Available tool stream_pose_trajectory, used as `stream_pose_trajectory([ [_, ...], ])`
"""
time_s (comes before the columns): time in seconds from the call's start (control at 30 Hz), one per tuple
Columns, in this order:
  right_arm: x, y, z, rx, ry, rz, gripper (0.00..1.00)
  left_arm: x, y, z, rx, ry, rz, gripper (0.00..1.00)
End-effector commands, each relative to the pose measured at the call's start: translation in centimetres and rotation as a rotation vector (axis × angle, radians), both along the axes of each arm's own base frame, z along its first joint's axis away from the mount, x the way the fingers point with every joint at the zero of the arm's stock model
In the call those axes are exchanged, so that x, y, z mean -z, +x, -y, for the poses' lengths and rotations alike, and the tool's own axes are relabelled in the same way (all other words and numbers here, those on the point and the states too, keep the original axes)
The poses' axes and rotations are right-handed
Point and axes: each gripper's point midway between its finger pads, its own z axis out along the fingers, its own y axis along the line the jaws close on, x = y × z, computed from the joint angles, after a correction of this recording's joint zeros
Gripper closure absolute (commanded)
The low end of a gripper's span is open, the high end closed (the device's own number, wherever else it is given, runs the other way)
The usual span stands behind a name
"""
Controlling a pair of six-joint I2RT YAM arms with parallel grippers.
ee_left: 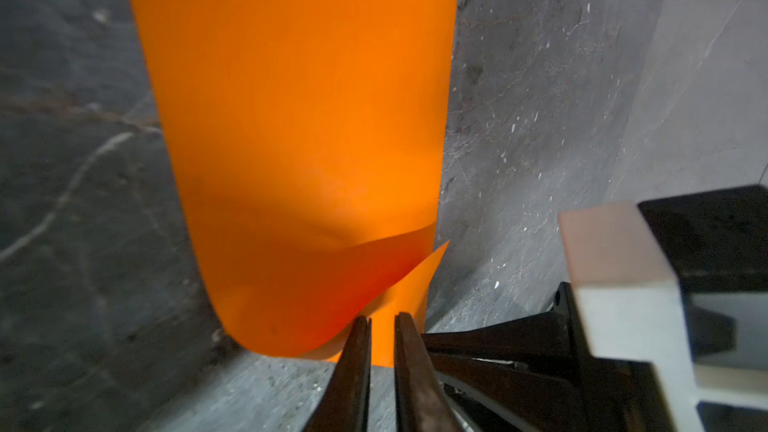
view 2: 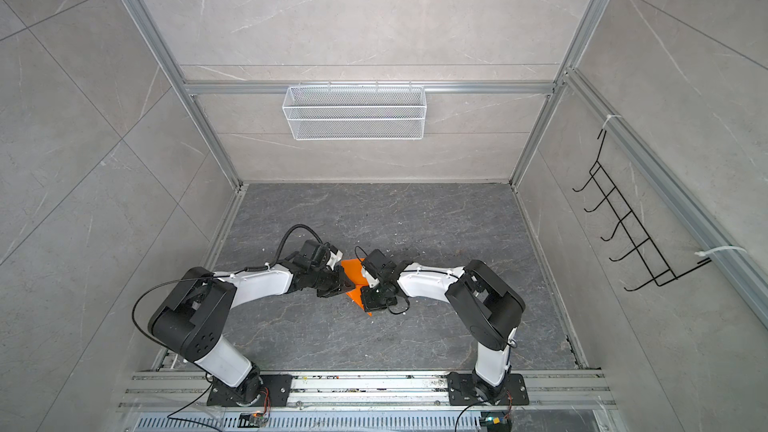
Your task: Fold a paper plane with a square sheet of paper (pick it up from the middle)
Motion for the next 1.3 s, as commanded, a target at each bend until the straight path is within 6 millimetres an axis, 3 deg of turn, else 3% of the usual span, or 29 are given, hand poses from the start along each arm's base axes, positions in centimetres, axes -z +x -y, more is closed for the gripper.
stream_pose_trajectory([
  [0.0,2.9,-1.1,1.7,0.019,-0.107,-0.06,0.89,-2.2,1.2,0.9,0.032,-0.102,0.139,0.84],
  [0.37,3.4,-1.3,1.7,0.028,-0.112,-0.079,0.89,-0.6,0.3,0.5,0.052,-0.135,0.217,0.85],
  [1.27,3.7,-1.5,2.3,0.036,-0.13,-0.085,0.89,4.5,-0.1,-3.5,-0.054,0.0,0.131,0.87],
])
